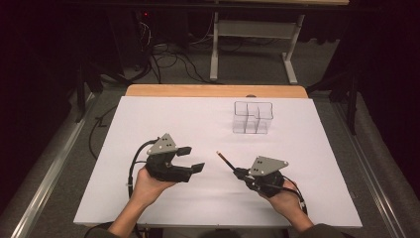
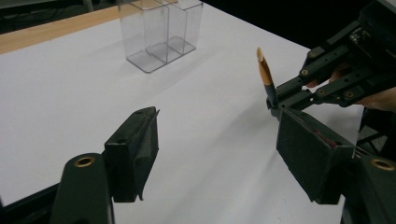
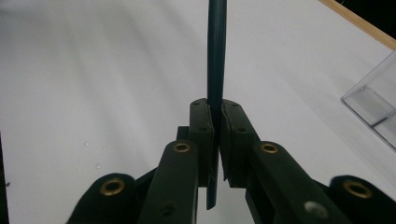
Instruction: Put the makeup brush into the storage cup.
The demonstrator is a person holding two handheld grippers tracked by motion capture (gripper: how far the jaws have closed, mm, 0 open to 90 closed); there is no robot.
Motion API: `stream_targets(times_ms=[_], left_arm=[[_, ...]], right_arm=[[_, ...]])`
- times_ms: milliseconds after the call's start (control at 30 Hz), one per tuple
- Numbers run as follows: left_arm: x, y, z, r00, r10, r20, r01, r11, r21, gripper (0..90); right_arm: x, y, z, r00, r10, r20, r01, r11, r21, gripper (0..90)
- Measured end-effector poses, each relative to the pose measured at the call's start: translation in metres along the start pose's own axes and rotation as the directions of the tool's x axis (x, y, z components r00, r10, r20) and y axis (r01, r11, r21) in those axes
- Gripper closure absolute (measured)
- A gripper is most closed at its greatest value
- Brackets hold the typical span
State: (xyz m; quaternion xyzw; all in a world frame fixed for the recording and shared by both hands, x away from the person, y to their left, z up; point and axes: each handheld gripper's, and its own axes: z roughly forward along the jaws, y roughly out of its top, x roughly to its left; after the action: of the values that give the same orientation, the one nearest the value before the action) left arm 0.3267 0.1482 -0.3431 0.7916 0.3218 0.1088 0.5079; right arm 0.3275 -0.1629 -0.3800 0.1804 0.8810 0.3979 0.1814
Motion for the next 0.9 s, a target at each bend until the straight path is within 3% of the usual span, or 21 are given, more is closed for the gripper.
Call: stream_targets(times_ms=[333, 600, 900], left_arm=[[0.011, -0.013, -0.011, 0.9975, -0.042, -0.056, 0.039, 0.9980, -0.050, 30.1], [0.020, -0.027, -0.015, 0.9903, -0.067, -0.121, 0.057, 0.9947, -0.085, 30.9], [0.031, -0.040, -0.023, 0.9814, -0.120, -0.150, 0.097, 0.9839, -0.150, 31.2]], right_arm=[[-0.001, -0.001, 0.000, 0.9999, 0.016, -0.001, -0.016, 1.000, -0.005, 86.2], [-0.006, -0.003, -0.004, 0.9989, 0.046, 0.001, -0.046, 0.999, -0.015, 86.1], [-0.011, -0.005, -0.007, 0.9970, 0.077, 0.006, -0.076, 0.997, -0.024, 86.1]])
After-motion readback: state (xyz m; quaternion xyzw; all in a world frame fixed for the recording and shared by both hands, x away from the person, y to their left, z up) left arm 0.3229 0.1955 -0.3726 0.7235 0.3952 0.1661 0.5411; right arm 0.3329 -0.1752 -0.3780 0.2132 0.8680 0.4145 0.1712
